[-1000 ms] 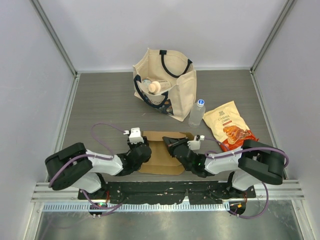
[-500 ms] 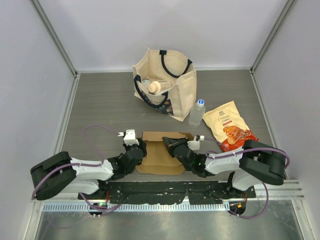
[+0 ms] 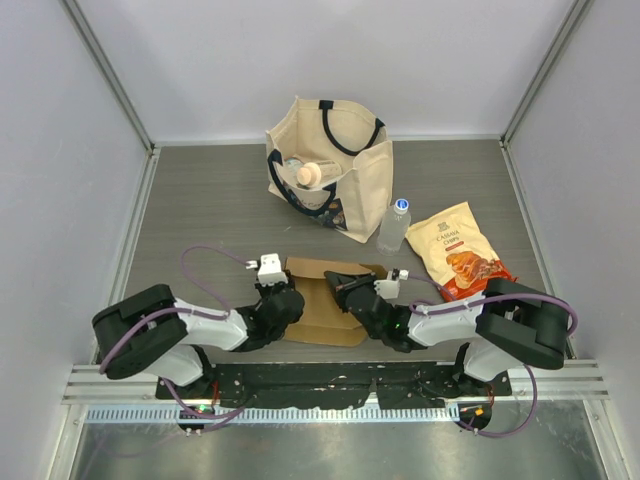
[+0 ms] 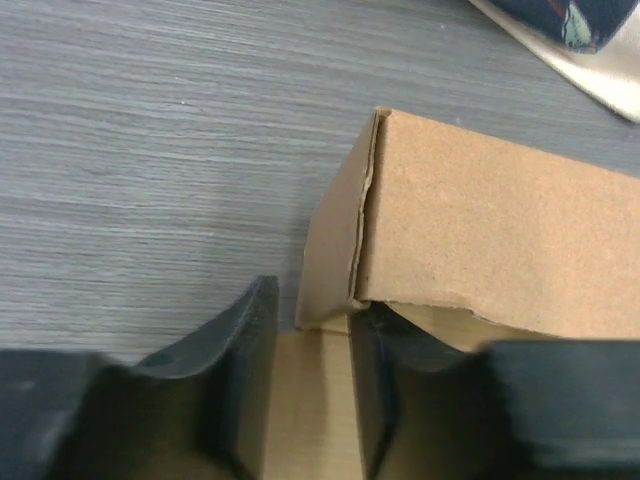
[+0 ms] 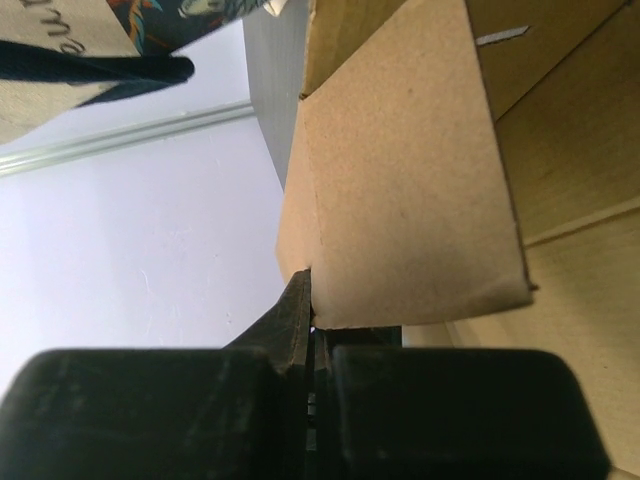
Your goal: Fold the paper box
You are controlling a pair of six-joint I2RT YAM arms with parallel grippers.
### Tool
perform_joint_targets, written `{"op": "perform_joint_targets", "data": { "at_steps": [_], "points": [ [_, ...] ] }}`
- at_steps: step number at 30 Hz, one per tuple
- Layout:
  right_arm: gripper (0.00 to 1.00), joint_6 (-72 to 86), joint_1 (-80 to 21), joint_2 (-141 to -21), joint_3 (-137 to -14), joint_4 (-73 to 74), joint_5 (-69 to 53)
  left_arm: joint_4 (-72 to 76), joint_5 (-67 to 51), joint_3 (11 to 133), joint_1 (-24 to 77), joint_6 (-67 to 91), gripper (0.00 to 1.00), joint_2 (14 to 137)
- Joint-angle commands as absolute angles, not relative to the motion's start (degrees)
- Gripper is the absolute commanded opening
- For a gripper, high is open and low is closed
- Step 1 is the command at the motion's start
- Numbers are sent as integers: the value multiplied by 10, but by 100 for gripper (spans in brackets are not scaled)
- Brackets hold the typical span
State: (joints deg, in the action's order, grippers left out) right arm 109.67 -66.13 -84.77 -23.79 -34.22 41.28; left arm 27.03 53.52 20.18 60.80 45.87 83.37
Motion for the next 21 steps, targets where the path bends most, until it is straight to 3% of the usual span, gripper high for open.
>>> {"op": "perform_joint_targets", "data": {
  "at_steps": [1,2,5,10,14,19,21],
  "points": [
    [1,1072,-671,-864,-230,-301,386,266,461,144,600,467,51,740],
    [1,1069,-672,-867,-229,-303,387,248,438,140,600,470,60,716],
    [4,1051,-669,-869,-227,-310,393,141,333,142,600,466,70,608],
    [8,1023,-665,-867,-228,-310,398,-63,244,177,598,470,76,462],
    [8,999,-664,-864,-230,-304,393,-121,251,209,566,496,89,350],
    [8,968,-664,-860,-226,-314,393,-65,110,246,394,486,89,401],
    [8,962,-664,-859,-226,-316,395,-31,3,264,320,474,82,478]
  ]
}}
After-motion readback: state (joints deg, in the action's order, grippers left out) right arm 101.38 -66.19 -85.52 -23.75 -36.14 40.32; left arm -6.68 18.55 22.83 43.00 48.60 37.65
